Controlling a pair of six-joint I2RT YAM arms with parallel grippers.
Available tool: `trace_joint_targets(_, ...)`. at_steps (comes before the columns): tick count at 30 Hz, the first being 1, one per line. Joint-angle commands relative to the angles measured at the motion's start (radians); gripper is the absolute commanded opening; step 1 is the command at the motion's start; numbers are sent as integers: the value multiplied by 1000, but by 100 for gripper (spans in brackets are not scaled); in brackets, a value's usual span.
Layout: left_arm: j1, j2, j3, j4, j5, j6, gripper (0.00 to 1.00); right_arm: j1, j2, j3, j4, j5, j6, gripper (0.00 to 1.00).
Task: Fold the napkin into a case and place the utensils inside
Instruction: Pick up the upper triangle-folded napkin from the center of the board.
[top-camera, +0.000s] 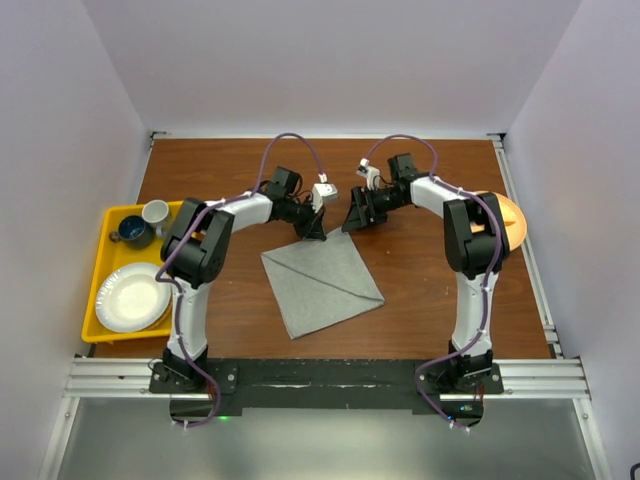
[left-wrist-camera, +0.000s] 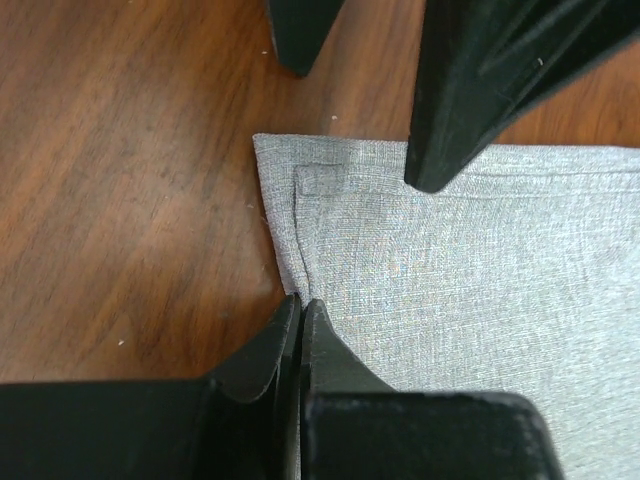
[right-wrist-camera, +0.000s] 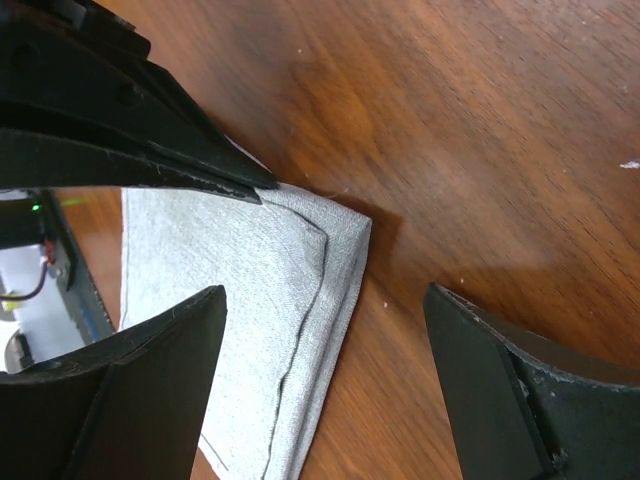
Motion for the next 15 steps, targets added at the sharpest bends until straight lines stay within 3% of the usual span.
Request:
trace_joint_targets(1, -23, -82, -43, 51, 22, 116, 0, 2, 36, 34, -56, -59, -57, 84)
trace_joint_targets(8, -37, -137, -97, 94, 17, 179, 0, 3, 79, 69, -88, -81, -95, 79)
trace_joint_targets(15, -46, -154, -115, 102, -1, 198, 0, 10, 89, 76, -164, -132, -156, 67)
